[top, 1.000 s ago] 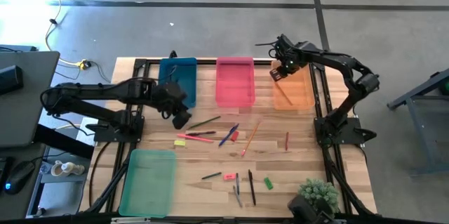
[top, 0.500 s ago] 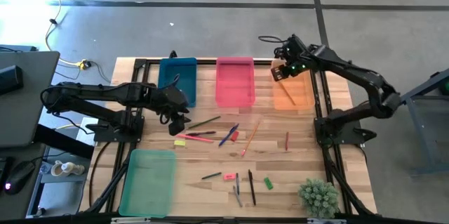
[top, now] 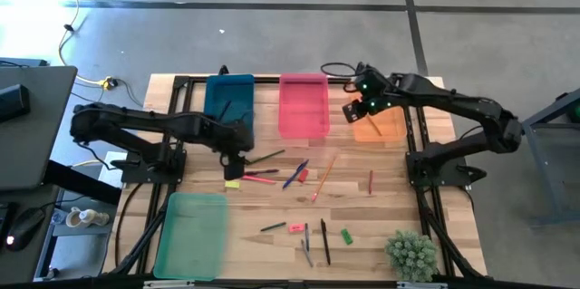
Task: Sort crayons/erasers/pens/pencils in bins
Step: Put the violet pen into the blue bin
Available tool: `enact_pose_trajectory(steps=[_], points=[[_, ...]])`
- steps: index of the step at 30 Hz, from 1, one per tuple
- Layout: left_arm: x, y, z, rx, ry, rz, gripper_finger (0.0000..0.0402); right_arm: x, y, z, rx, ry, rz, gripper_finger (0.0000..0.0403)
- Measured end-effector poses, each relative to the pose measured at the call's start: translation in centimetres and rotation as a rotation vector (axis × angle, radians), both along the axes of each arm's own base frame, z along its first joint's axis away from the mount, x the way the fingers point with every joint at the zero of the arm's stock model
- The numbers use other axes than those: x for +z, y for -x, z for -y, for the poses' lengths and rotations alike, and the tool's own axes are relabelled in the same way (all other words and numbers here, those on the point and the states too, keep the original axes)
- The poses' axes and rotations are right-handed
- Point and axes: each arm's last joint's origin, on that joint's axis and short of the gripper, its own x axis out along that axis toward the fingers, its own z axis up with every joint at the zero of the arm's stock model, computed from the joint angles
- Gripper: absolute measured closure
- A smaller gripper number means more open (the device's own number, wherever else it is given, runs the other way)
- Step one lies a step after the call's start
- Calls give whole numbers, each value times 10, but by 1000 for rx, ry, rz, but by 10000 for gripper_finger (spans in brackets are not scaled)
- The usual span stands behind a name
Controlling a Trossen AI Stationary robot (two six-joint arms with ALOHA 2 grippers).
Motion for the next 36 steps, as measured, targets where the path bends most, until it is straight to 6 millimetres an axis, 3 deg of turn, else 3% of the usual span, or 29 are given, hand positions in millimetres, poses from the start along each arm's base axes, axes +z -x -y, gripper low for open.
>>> enact_pose_trajectory(steps=[10,20,36], points=[[-20,-27,5,80,53,28,220,5,9,-6,73,40,-48,281],[-17,-61,1,104,59,13,220,19,27,-7,76,84,-12,281],[-64,-86,8,77,9,-120,220,20,29,-7,176,136,-43,281]])
